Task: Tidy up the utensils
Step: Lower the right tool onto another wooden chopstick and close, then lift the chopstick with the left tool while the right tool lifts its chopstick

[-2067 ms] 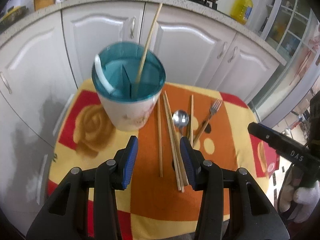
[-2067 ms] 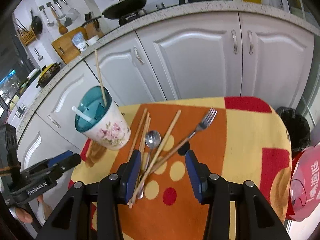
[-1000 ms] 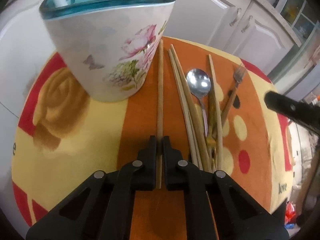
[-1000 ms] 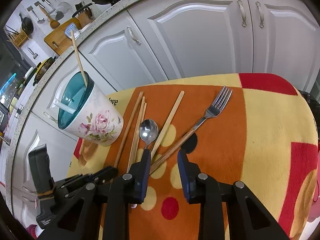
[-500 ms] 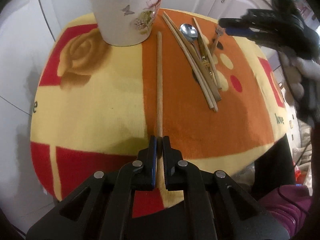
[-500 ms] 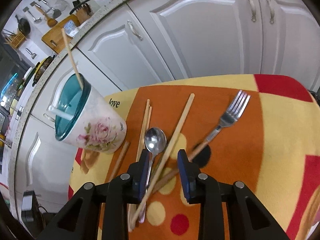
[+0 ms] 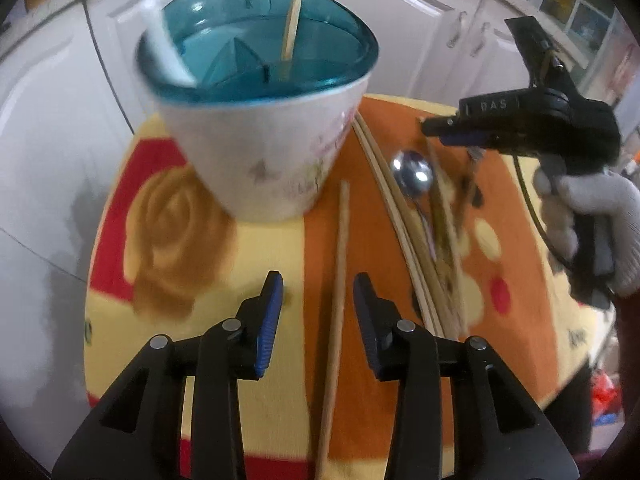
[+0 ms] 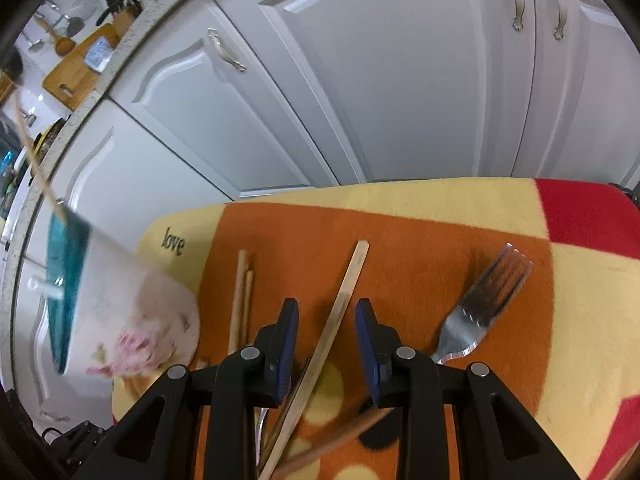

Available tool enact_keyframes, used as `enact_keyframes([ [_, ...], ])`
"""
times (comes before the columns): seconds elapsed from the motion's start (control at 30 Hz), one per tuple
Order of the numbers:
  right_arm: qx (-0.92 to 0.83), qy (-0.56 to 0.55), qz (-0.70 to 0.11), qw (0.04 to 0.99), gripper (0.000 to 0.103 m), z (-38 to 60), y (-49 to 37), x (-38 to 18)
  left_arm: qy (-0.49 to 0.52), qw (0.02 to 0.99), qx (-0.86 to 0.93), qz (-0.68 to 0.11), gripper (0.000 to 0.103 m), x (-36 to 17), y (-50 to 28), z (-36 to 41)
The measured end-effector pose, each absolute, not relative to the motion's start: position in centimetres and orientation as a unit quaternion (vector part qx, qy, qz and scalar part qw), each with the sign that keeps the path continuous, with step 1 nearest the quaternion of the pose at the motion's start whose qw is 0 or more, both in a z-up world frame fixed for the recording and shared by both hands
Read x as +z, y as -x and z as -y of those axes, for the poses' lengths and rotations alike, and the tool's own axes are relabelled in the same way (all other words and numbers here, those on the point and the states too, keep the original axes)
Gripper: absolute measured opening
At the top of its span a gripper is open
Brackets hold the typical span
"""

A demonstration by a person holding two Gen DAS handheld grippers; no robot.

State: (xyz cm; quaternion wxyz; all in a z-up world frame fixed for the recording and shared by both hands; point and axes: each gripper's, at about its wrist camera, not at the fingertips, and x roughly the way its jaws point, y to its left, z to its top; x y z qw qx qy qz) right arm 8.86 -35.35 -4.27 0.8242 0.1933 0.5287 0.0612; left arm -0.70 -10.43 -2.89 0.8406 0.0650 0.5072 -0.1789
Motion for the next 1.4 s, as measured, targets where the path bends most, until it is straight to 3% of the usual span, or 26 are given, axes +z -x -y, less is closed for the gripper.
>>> enact_keyframes([
  [0.13, 0.062, -0.186, -0.522, 0.830, 0.028, 35.3, -9.7, -4.7, -0.075, 0.847, -0.163, -0.500, 0.035, -4.0, -0.8, 12.5],
  [0.27, 0.064, -0.157, -0.521, 0.837, 0.011, 35.1, -9.8, -4.8, -0.095, 0.850, -0.153, -0.495, 0.035, -5.1, -1.6, 14.4],
  [0.4, 0.073, -0.163, -0.520, 0.835, 0.009, 35.7, -9.3, -4.8, -0.084, 0.845, -0.155, -0.504, 0.034, -6.2, -2.3, 15.4],
  [0.5, 0.088, -0.181, -0.515, 0.833, 0.006, 36.0, -8.5, -4.3, -0.073, 0.840, -0.169, -0.510, 0.008, -6.1, -2.8, 15.4],
  [0.8, 0.125, -0.199, -0.473, 0.849, 0.005, 36.3, -3.8, 0.0, 0.001, 0.832, -0.203, -0.517, 0.007, -3.4, -1.6, 11.6],
  [1.4, 0.174, -0.155, -0.396, 0.888, 0.005, 34.3, 4.8, 9.3, 0.043, 0.871, -0.238, -0.428, 0.006, 7.4, 4.7, 6.0],
])
